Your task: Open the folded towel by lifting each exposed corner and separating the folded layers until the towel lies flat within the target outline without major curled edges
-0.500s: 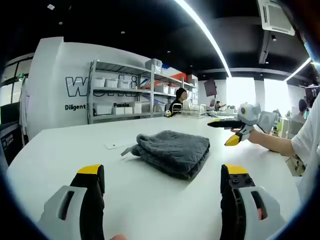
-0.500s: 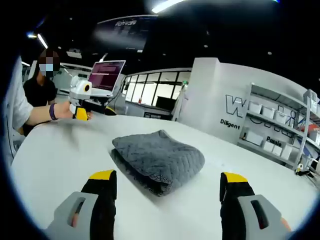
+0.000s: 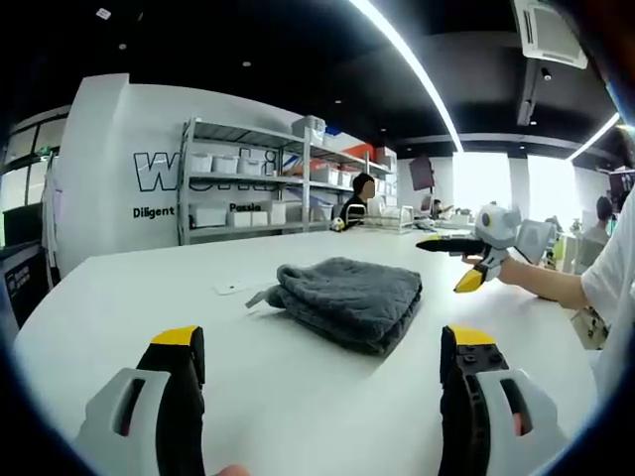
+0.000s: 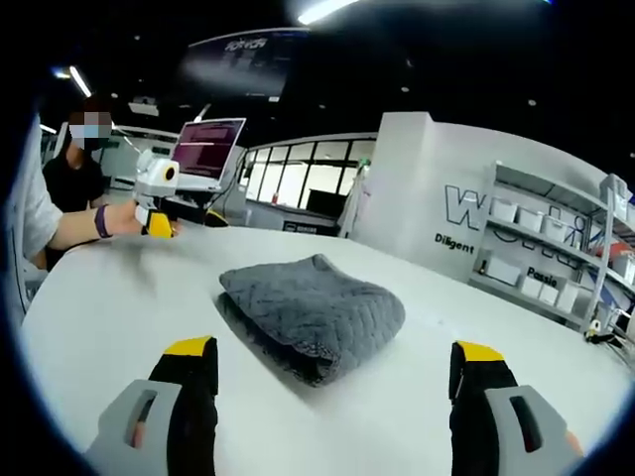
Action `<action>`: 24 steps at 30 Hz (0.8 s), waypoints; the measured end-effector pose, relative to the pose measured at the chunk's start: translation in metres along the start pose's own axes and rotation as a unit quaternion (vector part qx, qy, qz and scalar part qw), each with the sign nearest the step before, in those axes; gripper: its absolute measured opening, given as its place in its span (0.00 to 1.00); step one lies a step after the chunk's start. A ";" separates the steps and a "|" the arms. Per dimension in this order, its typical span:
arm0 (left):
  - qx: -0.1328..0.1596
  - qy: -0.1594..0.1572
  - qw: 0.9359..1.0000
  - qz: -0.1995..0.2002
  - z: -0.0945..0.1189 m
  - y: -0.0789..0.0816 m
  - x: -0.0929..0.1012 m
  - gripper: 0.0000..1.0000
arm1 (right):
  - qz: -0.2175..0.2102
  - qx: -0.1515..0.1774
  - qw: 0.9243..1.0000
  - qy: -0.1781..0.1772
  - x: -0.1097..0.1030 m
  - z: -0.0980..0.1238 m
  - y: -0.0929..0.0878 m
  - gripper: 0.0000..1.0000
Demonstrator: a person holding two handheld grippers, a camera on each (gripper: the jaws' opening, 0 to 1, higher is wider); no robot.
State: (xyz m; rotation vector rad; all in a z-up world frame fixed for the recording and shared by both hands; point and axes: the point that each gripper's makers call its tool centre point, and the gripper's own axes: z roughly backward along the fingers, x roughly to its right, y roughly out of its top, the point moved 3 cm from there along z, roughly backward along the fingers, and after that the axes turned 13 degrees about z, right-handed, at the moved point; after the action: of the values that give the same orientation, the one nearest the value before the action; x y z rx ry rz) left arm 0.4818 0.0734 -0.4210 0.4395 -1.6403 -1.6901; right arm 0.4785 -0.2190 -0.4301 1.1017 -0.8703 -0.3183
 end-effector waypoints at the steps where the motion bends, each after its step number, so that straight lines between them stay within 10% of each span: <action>1: 0.001 0.000 1.000 0.000 0.000 0.000 0.000 0.98 | -0.001 -0.002 1.000 -0.001 0.000 0.000 -0.001 0.99; 24: -0.011 0.013 1.000 -0.009 -0.002 -0.007 -0.003 0.98 | 0.064 -0.038 0.997 -0.012 -0.023 -0.026 0.009 0.98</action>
State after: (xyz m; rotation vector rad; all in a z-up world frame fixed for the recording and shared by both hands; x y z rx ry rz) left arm 0.4840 0.0734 -0.4285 0.4642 -1.6006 -1.7066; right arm 0.4810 -0.1840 -0.4371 0.9679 -0.9383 -0.2560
